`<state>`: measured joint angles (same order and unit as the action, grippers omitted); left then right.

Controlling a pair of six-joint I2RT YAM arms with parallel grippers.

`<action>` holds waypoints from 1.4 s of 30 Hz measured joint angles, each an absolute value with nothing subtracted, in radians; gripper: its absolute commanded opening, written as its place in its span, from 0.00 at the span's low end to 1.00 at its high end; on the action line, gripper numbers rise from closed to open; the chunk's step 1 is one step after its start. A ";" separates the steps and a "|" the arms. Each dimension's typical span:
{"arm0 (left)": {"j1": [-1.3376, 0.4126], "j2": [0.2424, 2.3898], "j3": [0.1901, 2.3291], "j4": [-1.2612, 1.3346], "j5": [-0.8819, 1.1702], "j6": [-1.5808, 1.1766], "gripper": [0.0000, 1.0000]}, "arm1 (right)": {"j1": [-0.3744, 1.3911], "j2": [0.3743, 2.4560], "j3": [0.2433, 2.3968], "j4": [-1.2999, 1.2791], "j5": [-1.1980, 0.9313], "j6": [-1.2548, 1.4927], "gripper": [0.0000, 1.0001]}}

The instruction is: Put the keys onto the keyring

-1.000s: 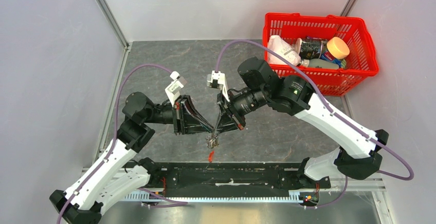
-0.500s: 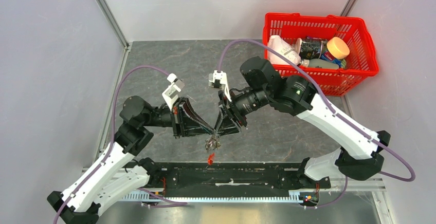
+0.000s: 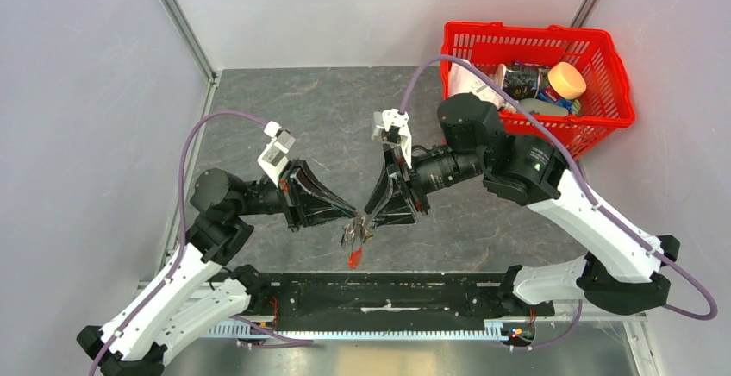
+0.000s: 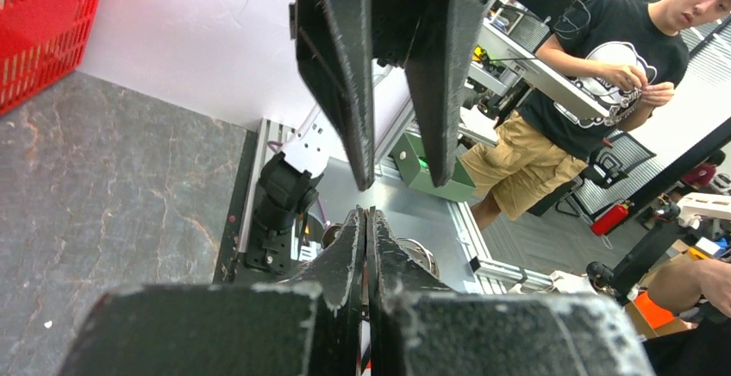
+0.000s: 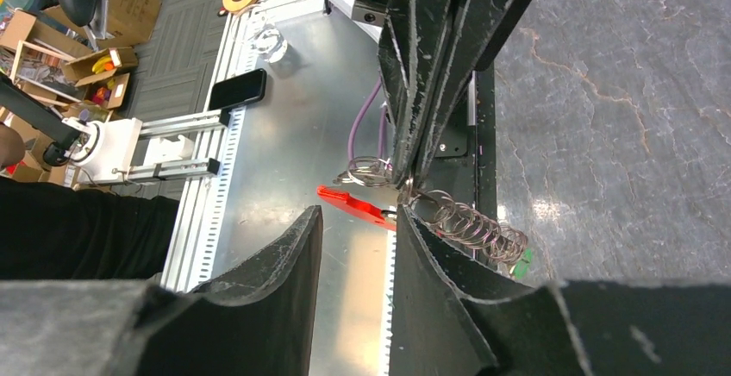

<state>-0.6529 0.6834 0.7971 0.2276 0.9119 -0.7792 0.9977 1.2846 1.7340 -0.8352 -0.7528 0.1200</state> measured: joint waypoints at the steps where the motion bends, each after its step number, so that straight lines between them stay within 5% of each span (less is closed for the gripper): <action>1: -0.653 0.682 0.797 0.236 0.909 -0.780 0.02 | 0.998 1.285 1.729 -0.830 -0.753 0.122 0.44; 13: -0.660 0.681 0.778 0.356 0.890 -0.822 0.02 | 0.998 1.284 1.691 -0.801 -0.752 0.141 0.39; 24: -0.669 0.683 0.778 0.382 0.870 -0.826 0.02 | 0.997 1.284 1.691 -0.779 -0.749 0.148 0.00; 42: -0.682 0.680 0.740 0.529 0.809 -0.871 0.02 | 1.009 1.258 1.633 -0.692 -0.751 0.170 0.00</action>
<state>-0.6815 0.6796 0.7399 0.5285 0.8093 -0.8715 1.0092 1.2575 1.6329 -0.6918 -0.7513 0.1703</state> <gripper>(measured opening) 0.032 0.006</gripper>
